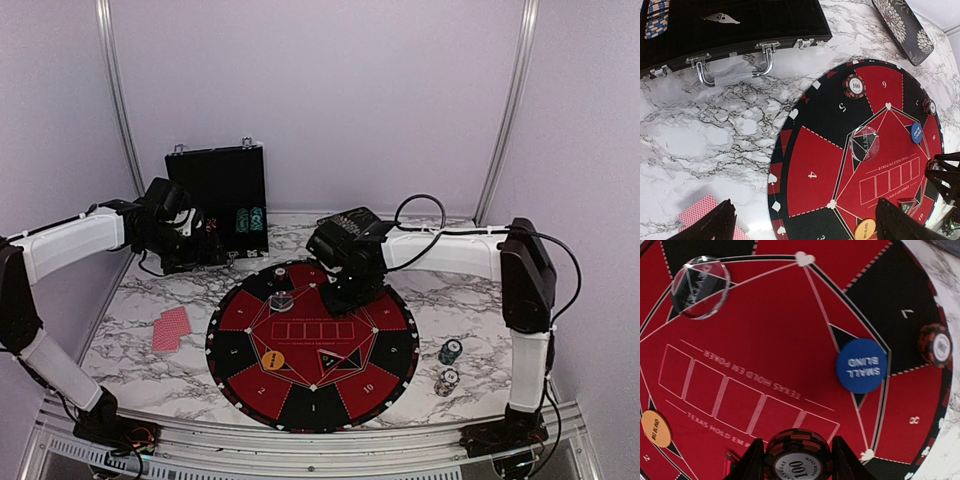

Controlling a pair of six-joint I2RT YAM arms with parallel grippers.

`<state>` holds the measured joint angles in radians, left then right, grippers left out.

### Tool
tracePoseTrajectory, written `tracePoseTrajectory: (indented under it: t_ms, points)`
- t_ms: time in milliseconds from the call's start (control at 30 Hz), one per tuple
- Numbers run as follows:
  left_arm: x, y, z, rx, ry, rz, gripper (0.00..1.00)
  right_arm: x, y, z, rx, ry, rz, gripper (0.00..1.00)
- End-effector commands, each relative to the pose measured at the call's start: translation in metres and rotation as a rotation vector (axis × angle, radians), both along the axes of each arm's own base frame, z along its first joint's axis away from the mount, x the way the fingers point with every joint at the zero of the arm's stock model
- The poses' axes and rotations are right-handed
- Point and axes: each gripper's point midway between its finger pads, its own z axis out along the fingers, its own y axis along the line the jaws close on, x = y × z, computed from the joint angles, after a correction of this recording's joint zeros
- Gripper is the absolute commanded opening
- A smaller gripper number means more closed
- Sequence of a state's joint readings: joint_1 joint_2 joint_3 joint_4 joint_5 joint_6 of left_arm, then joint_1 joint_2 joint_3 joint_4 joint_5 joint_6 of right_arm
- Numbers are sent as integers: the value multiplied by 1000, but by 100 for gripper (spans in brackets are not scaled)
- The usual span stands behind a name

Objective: Distribute texas hold em gaming equipment
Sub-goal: Place the poker chips pile in the big blind area.

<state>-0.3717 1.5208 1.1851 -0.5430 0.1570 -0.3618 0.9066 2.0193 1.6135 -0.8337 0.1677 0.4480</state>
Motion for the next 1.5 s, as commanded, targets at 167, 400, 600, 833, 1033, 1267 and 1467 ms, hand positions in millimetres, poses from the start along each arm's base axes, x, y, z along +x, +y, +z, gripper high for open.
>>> tracePoseTrajectory:
  t_ms: [167,400,600,833,1033,1267,1467]
  points:
    - [-17,9,5,-26,-38,16,99,-10,80,-9,-11,-15,129,17]
    - [-21,11,4,-26,-41,13,99,-15,133,-13,52,-12,189,17]
    - [-21,11,5,-25,-42,8,99,-27,157,-25,80,12,224,17]
    - [-21,10,2,-27,-37,3,99,-43,170,-34,92,32,248,17]
    - [-21,8,-1,-33,-29,-5,99,-52,172,-42,81,46,260,18]
    - [-23,6,-5,-38,-17,-16,99,-52,175,-37,99,37,267,39]
    - [-28,5,-10,-45,4,-20,99,-46,179,-15,161,8,271,57]
